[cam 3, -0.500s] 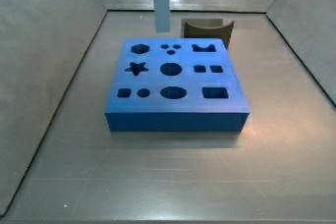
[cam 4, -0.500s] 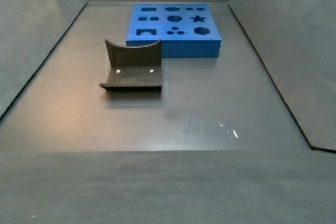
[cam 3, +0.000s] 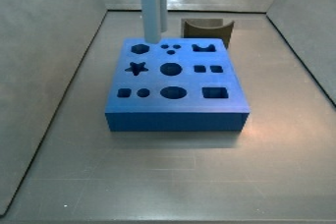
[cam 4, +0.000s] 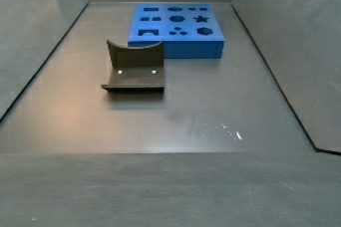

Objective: Insert the square-circle object.

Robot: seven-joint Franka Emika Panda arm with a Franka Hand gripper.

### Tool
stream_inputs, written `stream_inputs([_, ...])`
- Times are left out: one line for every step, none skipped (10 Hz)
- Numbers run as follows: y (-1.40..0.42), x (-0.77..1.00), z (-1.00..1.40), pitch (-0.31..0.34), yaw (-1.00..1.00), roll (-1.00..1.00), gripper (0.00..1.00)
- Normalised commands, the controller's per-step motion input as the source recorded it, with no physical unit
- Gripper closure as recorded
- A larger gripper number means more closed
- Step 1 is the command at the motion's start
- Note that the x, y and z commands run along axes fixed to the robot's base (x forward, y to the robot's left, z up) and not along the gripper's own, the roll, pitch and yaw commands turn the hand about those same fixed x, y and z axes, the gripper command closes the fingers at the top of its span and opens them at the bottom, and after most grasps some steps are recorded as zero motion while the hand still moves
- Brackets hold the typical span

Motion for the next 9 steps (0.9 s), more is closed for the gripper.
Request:
stream_inputs([0.0, -0.05, -0.3, -0.02, -1.0, 0.0, 1.0])
stream_inputs([0.0, -0.07, -0.34, -0.03, -1.0, -0.01, 1.0])
stream_inputs([0.0, -0.05, -0.3, -0.026, -1.0, 0.0, 1.0])
stream_inputs([-0.05, -0.07, -0.12, 0.0, -0.96, 0.0, 1.0])
stream_inputs([-0.42, -0.4, -0.08, 0.0, -0.49, 0.0, 1.0])
stream_inputs([-0.28, -0.62, -0.17, -0.033, -0.43, 0.0, 1.0])
stream_inputs([-0.25, -0.7, -0.17, -0.037, -0.39, 0.0, 1.0])
stream_inputs([-0.18, -0.63, -0.2, -0.041, -0.47, 0.0, 1.0])
stream_inputs([0.0, -0.19, -0.18, -0.023, -0.99, 0.0, 1.0])
